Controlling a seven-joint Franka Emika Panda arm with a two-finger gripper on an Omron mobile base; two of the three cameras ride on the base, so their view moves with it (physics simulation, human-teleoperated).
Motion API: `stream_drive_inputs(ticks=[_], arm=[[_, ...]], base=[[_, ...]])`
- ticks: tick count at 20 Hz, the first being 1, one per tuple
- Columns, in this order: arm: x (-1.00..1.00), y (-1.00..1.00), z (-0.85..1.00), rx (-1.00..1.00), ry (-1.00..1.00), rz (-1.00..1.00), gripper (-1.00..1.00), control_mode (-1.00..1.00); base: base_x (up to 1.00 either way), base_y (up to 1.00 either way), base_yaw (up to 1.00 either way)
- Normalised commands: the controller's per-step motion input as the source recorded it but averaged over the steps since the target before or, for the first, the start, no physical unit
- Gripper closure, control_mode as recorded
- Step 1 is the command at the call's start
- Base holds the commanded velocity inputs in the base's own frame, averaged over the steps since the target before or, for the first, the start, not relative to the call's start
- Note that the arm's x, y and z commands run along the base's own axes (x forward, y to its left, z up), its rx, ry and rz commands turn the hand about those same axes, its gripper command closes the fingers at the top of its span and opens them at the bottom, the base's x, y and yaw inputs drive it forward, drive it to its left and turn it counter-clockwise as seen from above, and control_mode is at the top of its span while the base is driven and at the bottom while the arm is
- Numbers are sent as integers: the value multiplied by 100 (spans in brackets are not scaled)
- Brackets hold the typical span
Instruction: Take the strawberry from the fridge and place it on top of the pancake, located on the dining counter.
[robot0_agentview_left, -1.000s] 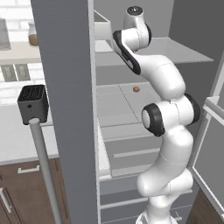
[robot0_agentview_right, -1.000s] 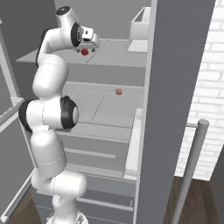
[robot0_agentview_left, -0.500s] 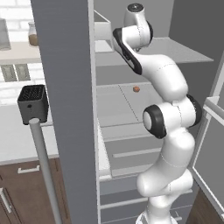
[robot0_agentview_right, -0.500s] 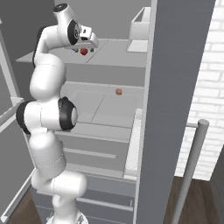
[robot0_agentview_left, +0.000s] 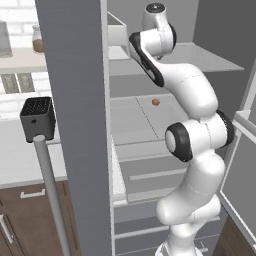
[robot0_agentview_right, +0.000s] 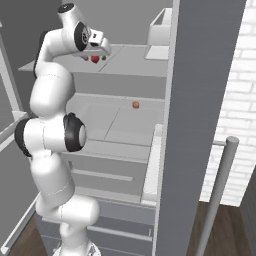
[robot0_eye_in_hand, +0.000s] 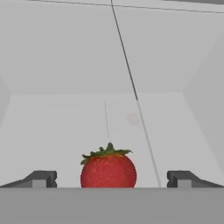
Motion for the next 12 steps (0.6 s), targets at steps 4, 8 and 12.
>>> stream_drive_inputs(ticks=[4, 8, 12], arm=[[-29, 0, 0, 0, 0, -6, -100, -100], [-27, 2, 0, 0, 0, -10, -100, -100], [-6, 7, 0, 0, -1, -9, -100, -100]], base=[[0, 0, 0], [0, 0, 0], [0, 0, 0]])
